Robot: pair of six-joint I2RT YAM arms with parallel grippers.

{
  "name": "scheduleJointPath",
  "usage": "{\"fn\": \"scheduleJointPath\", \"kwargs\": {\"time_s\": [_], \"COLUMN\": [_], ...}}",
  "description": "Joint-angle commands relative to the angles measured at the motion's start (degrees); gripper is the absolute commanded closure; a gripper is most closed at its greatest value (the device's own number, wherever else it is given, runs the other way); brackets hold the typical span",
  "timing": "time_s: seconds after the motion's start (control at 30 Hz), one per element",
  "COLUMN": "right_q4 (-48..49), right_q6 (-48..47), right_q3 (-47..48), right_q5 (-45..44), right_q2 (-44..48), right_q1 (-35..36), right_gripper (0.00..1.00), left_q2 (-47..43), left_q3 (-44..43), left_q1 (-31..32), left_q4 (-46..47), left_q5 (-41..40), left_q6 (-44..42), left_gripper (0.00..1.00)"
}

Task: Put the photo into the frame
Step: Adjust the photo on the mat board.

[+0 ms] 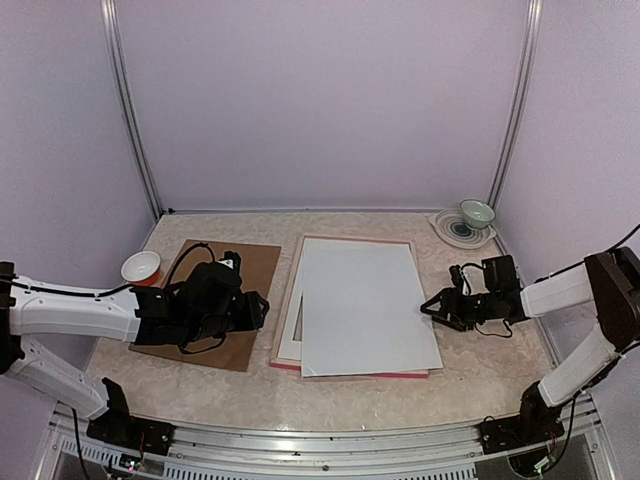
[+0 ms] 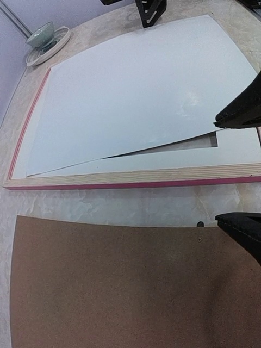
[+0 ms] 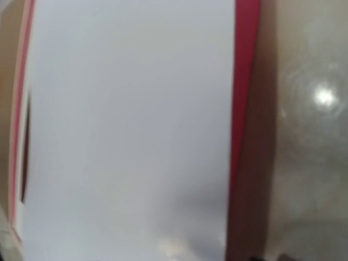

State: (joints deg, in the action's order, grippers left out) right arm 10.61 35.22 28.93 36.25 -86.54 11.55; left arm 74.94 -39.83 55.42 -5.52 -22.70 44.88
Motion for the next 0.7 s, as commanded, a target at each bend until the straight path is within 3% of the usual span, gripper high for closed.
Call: {"fn": "scheduleJointPath", "kwargs": {"time_s": [0.0, 0.1, 0.33, 0.67], "right_q4": [5.67, 9.48, 11.39, 15.23], "right_q6": [0.87, 2.15, 2.56, 5.65], "right_q3": [-2.76, -4.05, -5.05, -7.61], "right_q5": [6.14, 10.16, 12.33, 16.49], "right_q2": [-1.23, -3.54, -5.35, -3.49], "right_q1": [-3.23, -4.23, -4.34, -4.43], "right_gripper": [0.49, 0.61, 0.55, 0.59], "left_q2": [0.01, 0.15, 0.74, 1.04], "left_q3": [0.50, 0.63, 0.59, 0.99], "left_q1": [0.48, 0.50, 0.82, 1.02], "left_q4": [0.86, 1.17, 1.29, 1.74], "left_q5": [-0.07, 0.00, -0.10, -0.07], "left_q6": [0.73, 0.82, 0.99, 1.39], "left_gripper": [0.47, 0.47, 0.47, 0.47]}}
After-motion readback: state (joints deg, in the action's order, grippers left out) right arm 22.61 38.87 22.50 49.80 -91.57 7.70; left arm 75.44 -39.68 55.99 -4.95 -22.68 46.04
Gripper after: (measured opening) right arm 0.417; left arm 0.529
